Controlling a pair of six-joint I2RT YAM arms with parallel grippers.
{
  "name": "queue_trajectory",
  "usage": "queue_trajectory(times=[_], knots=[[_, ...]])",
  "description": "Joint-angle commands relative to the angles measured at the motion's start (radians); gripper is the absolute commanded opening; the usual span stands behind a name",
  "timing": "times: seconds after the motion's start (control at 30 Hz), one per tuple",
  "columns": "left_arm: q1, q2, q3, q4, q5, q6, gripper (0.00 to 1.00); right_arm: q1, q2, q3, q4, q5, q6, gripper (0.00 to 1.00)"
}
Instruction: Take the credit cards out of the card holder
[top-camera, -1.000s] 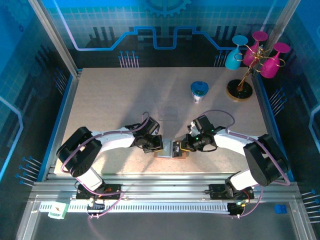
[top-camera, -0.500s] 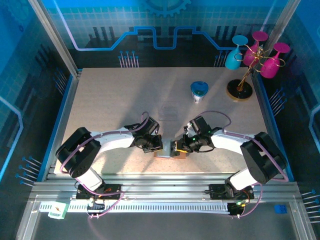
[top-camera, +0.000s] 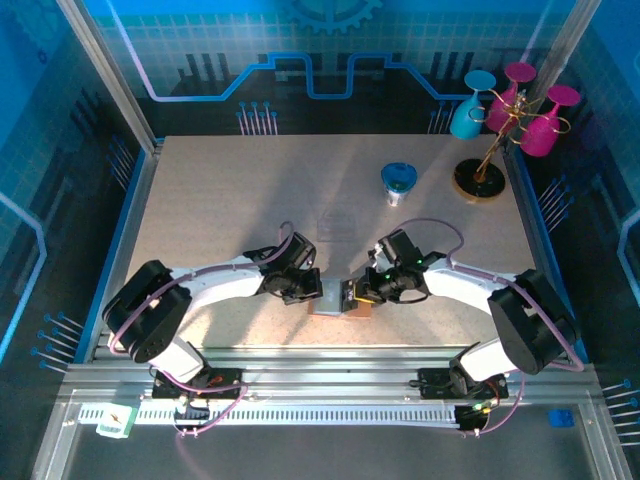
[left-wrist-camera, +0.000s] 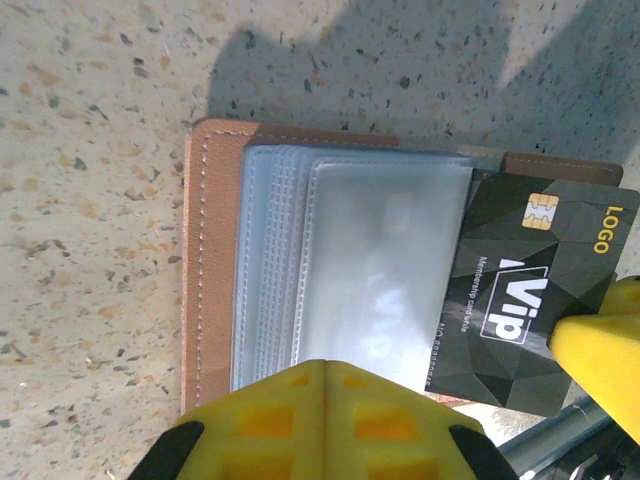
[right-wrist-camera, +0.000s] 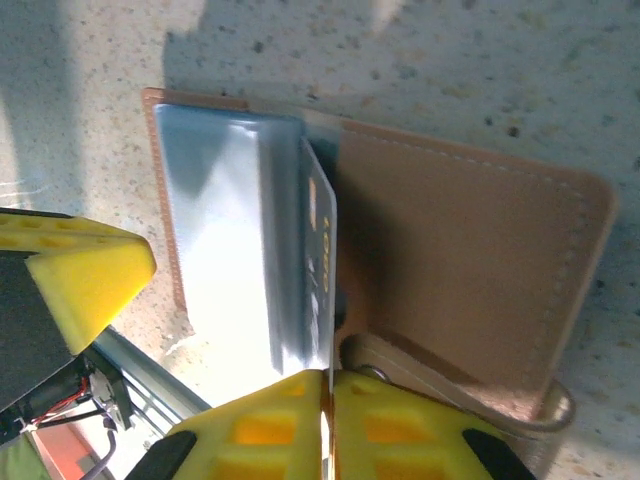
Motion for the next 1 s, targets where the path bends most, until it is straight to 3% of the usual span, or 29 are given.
queue_trajectory(times=[0.0,0.57,0.97], knots=[[0.007,-0.041,0.011,-0.053,-0.035,0.025,0.05,0.027,0.018,0.048,-0.038,0.017,-0.022,0.09],[0.056,-0.134,-0.048,-0.085,-0.049,0.057,0.05,0.109,0.087,0.151,-0.087,0.073,-0.040,0.07],[0.081,-0.188,-0.077,-0.047,-0.038,0.106,0.09,0.089,0.021,0.283,-0.292,0.137,-0.270,0.04]])
